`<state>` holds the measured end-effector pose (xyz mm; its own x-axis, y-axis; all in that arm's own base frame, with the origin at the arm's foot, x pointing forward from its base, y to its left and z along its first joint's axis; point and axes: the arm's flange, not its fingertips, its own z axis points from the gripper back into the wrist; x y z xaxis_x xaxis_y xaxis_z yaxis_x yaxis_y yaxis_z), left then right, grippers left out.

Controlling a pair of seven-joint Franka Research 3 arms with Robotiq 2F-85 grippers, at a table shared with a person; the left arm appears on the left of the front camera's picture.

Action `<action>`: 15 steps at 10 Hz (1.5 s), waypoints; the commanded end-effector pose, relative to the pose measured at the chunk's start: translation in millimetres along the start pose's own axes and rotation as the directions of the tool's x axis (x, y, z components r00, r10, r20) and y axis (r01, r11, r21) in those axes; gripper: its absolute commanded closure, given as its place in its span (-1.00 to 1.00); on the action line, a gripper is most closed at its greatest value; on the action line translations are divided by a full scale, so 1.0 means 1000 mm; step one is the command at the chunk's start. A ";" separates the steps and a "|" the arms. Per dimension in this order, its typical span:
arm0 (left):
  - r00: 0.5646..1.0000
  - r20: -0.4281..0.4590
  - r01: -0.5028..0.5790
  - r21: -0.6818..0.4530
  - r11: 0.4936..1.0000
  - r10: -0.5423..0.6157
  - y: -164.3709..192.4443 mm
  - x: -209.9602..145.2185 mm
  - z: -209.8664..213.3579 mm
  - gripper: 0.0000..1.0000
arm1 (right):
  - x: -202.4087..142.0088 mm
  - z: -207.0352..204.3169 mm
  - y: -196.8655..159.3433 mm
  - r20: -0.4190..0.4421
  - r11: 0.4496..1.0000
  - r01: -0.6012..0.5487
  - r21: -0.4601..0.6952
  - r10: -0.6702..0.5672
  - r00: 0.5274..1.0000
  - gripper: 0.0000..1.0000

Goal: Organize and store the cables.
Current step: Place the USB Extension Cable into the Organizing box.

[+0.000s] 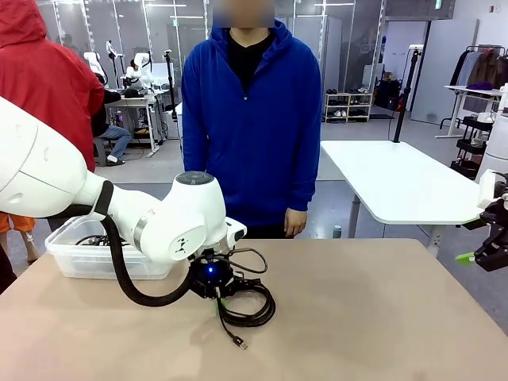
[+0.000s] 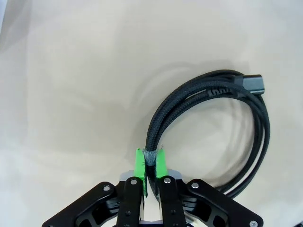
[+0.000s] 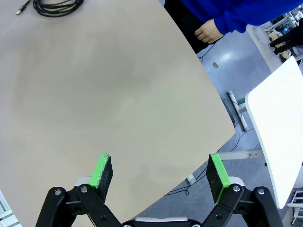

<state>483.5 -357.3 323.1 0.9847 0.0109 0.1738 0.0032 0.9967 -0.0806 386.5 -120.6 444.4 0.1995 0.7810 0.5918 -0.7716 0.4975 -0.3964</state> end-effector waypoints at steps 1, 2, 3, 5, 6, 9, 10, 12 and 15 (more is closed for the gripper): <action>0.993 0.006 0.115 -0.066 0.991 -0.115 0.001 0.018 0.061 1.00 | 0.004 0.001 -0.001 -0.008 1.000 0.022 0.007 -0.022 1.000 -1.00; 0.983 -0.003 0.185 -0.101 0.978 -0.186 0.001 0.025 0.092 1.00 | 0.004 0.001 -0.001 -0.008 1.000 0.022 0.007 -0.022 1.000 -1.00; 0.977 0.046 0.214 -0.099 0.972 -0.210 -0.001 0.029 0.112 1.00 | 0.004 0.001 -0.001 -0.008 1.000 0.022 0.007 -0.022 1.000 -1.00; 0.954 0.082 0.293 -0.056 0.955 -0.288 -0.008 0.032 0.133 1.00 | 0.004 0.001 -0.001 -0.008 1.000 0.022 0.007 -0.022 1.000 -1.00; 0.947 0.082 0.314 -0.043 0.949 -0.310 -0.009 0.033 0.136 1.00 | 0.004 0.001 -0.001 -0.008 1.000 0.022 0.007 -0.022 1.000 -1.00; 0.937 0.093 0.341 -0.022 0.940 -0.338 0.001 0.031 0.155 1.00 | 0.004 0.001 -0.001 -0.008 1.000 0.022 0.007 -0.022 1.000 -1.00; 0.930 0.087 0.359 -0.020 0.933 -0.356 0.006 0.032 0.160 1.00 | 0.004 0.001 -0.001 -0.008 1.000 0.022 0.007 -0.022 1.000 -1.00; 0.912 0.088 0.402 0.002 0.915 -0.401 0.025 0.036 0.169 1.00 | 0.004 0.001 -0.001 -0.008 1.000 0.022 0.007 -0.022 1.000 -1.00; 0.907 0.128 0.404 -0.005 0.915 -0.400 0.068 0.045 0.181 1.00 | 0.004 0.001 -0.001 -0.008 1.000 0.022 0.007 -0.022 1.000 -1.00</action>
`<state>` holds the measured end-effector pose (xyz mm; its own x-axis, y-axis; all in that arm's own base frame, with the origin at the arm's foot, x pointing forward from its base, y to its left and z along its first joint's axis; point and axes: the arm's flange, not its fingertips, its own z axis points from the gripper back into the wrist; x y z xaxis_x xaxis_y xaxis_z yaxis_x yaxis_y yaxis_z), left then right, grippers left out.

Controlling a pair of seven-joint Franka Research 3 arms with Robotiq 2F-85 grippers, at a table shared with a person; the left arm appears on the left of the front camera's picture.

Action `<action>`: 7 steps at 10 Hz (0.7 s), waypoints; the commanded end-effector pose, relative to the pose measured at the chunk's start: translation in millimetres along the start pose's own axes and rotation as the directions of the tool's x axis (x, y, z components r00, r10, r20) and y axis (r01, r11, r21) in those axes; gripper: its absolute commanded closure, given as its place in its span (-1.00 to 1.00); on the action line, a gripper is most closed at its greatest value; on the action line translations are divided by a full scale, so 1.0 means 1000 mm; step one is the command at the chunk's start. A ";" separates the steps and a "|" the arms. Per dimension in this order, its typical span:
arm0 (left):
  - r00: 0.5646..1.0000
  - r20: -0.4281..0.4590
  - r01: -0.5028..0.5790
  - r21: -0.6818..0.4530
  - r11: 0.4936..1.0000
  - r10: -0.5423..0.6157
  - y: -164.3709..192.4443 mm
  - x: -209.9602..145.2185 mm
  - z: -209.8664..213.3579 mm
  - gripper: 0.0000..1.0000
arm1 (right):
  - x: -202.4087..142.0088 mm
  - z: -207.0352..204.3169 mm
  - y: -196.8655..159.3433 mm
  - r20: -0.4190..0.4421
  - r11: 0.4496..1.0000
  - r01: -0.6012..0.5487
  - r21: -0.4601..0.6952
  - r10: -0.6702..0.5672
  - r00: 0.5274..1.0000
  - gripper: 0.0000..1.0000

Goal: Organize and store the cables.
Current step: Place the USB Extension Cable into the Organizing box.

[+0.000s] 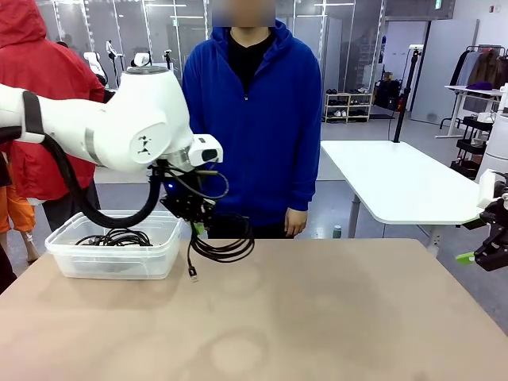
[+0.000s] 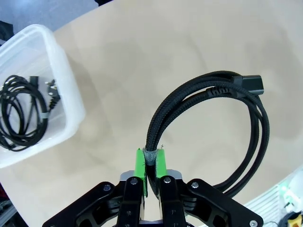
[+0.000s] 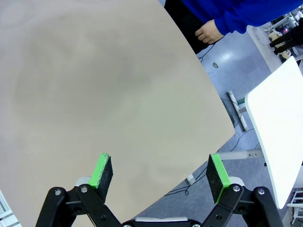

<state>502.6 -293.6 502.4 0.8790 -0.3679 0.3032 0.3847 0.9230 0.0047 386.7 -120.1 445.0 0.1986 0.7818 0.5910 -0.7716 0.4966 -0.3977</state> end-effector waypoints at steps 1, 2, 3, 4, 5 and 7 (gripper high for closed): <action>1.000 0.026 0.011 -0.029 1.000 -0.010 0.040 -0.015 0.008 1.00 | 0.003 0.001 -0.001 -0.008 1.000 0.023 0.007 -0.023 1.000 -1.00; 0.999 0.030 0.012 -0.034 0.999 -0.011 0.066 -0.017 0.011 1.00 | 0.003 0.001 -0.001 -0.008 1.000 0.023 0.007 -0.023 1.000 -1.00; 0.999 0.034 0.016 -0.036 0.999 -0.015 0.095 -0.020 0.015 1.00 | 0.003 0.001 -0.001 -0.008 1.000 0.023 0.007 -0.023 1.000 -1.00; 0.999 0.027 0.032 -0.024 0.999 -0.032 0.127 -0.020 0.020 1.00 | 0.003 0.001 -0.001 -0.008 1.000 0.023 0.007 -0.023 1.000 -1.00; 0.999 0.019 0.051 -0.014 0.999 -0.051 0.162 -0.017 0.024 1.00 | 0.003 0.001 -0.001 -0.008 1.000 0.023 0.007 -0.023 1.000 -1.00; 0.997 0.009 0.081 0.002 0.997 -0.081 0.212 -0.009 0.029 1.00 | 0.003 0.001 -0.001 -0.008 1.000 0.023 0.007 -0.023 1.000 -1.00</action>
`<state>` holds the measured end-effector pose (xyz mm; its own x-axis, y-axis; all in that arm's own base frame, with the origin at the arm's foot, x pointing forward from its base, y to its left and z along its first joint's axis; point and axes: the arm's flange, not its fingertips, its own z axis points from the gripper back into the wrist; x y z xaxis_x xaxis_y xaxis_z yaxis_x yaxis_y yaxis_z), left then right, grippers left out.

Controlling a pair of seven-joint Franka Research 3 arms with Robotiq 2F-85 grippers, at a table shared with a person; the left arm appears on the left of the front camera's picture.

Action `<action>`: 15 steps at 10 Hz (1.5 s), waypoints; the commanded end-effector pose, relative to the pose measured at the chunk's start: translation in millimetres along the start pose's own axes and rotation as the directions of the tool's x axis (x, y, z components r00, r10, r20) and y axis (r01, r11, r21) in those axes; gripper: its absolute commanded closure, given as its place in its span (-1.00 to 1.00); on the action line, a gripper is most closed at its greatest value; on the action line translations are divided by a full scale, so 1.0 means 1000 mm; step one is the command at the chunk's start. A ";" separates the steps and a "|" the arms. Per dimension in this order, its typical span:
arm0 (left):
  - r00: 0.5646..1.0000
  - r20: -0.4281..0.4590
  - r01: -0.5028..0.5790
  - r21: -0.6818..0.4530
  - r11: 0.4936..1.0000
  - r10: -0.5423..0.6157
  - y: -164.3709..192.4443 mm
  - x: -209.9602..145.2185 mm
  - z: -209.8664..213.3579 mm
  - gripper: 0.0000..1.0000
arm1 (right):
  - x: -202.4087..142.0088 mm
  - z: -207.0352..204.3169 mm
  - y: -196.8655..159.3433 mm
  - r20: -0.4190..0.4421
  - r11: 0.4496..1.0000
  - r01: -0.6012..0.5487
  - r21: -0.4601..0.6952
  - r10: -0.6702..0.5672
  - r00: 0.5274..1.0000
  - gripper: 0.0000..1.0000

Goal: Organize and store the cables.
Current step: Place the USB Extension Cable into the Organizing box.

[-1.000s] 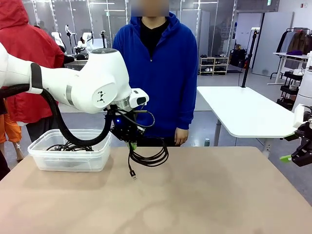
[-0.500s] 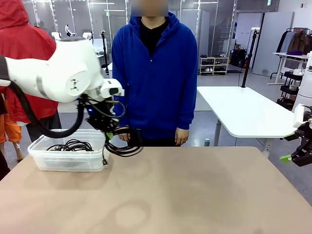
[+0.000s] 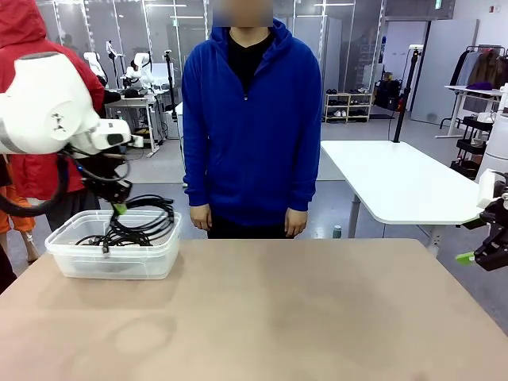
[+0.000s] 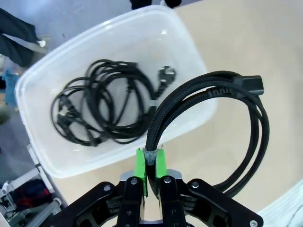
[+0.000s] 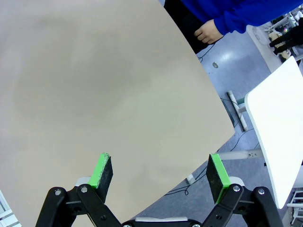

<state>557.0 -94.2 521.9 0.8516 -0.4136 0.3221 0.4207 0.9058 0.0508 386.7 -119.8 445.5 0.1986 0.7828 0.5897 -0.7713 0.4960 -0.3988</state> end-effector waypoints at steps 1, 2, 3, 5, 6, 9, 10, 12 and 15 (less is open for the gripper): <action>0.999 -0.021 0.030 -0.026 0.999 -0.031 0.028 0.011 0.002 1.00 | 0.003 0.001 -0.001 -0.007 1.000 0.024 0.008 -0.024 1.000 -1.00; 1.000 -0.011 0.029 -0.032 0.999 -0.029 0.049 0.016 -0.004 1.00 | 0.003 0.001 -0.001 -0.007 1.000 0.024 0.008 -0.024 1.000 -1.00; 0.999 -0.016 0.030 -0.024 0.999 -0.030 0.061 0.020 -0.008 1.00 | 0.003 0.001 -0.001 -0.007 1.000 0.024 0.008 -0.024 1.000 -1.00; 0.999 -0.014 0.045 -0.003 0.999 -0.045 0.071 0.034 -0.019 1.00 | 0.003 0.001 -0.001 -0.007 1.000 0.024 0.008 -0.024 1.000 -1.00; 0.999 -0.015 0.052 0.022 0.998 -0.051 0.074 0.042 -0.032 1.00 | 0.003 0.001 -0.001 -0.007 1.000 0.024 0.008 -0.024 1.000 -1.00; 1.000 0.011 0.014 0.085 0.996 -0.015 0.085 0.045 -0.057 1.00 | 0.003 0.001 -0.001 -0.007 1.000 0.024 0.008 -0.024 1.000 -1.00; 0.999 0.044 -0.006 0.110 0.994 0.001 0.091 0.047 -0.067 1.00 | 0.003 0.001 -0.001 -0.007 1.000 0.024 0.008 -0.024 1.000 -1.00; 0.998 0.052 -0.039 0.111 0.993 0.033 0.098 0.044 -0.076 1.00 | 0.003 0.001 -0.001 -0.007 1.000 0.024 0.008 -0.024 1.000 -1.00; 0.998 0.047 -0.052 0.099 0.994 0.047 0.096 0.043 -0.078 0.42 | 0.003 0.001 -0.001 -0.007 1.000 0.024 0.008 -0.024 1.000 -1.00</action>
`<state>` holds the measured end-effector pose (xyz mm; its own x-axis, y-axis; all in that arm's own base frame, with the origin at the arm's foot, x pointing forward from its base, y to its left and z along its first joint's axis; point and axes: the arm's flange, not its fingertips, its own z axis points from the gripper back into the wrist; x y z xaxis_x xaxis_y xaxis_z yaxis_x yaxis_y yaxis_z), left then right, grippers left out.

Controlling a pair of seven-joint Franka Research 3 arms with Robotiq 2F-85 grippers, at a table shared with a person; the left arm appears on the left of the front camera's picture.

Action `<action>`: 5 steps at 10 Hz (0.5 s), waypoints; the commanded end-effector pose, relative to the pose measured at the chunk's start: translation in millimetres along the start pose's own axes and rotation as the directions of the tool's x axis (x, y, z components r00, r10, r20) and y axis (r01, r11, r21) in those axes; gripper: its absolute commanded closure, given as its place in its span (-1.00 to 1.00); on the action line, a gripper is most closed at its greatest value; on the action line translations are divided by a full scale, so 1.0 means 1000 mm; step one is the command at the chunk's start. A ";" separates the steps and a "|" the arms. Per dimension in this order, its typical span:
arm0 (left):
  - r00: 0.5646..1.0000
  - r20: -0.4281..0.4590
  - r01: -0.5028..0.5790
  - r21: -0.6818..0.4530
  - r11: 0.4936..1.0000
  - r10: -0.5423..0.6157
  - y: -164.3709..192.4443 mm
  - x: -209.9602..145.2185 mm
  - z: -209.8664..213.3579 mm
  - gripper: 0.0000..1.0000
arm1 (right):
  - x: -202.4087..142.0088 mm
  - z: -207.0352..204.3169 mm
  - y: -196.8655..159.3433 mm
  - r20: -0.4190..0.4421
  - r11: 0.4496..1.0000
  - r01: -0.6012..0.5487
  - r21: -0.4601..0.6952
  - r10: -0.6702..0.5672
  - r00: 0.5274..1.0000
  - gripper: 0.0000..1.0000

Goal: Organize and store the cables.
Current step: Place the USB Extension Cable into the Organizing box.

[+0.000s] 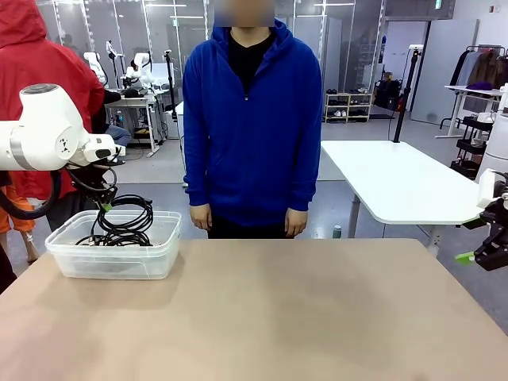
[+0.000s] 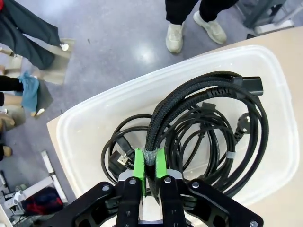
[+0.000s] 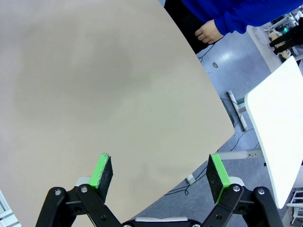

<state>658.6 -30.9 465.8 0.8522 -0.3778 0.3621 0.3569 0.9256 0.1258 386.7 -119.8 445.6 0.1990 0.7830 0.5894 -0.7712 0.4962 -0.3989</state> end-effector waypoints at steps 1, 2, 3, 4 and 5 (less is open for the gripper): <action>1.000 0.005 -0.014 -0.004 1.000 0.014 -0.003 -0.001 0.001 0.05 | 0.003 0.000 -0.001 -0.006 1.000 0.024 0.008 -0.024 1.000 -1.00; 1.000 0.003 -0.014 0.000 1.000 0.014 -0.004 -0.002 0.003 -0.33 | 0.003 0.000 -0.001 -0.006 1.000 0.024 0.008 -0.024 1.000 -1.00; 1.000 0.008 -0.016 -0.001 1.000 0.016 -0.005 -0.003 0.004 -0.71 | 0.003 0.000 -0.001 -0.006 1.000 0.024 0.008 -0.024 1.000 -1.00; 1.000 0.017 -0.012 -0.002 1.000 0.012 -0.006 -0.003 0.007 -1.00 | 0.003 0.000 -0.001 -0.006 1.000 0.024 0.008 -0.024 1.000 -1.00; 1.000 0.021 -0.007 0.002 1.000 0.007 -0.006 -0.004 0.010 -1.00 | 0.003 0.000 -0.001 -0.006 1.000 0.024 0.008 -0.024 1.000 -1.00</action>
<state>657.2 -35.6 470.8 0.8492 -0.3766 0.3701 0.3567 0.9260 0.1237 386.7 -119.7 445.6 0.1990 0.7829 0.5894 -0.7711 0.4963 -0.3988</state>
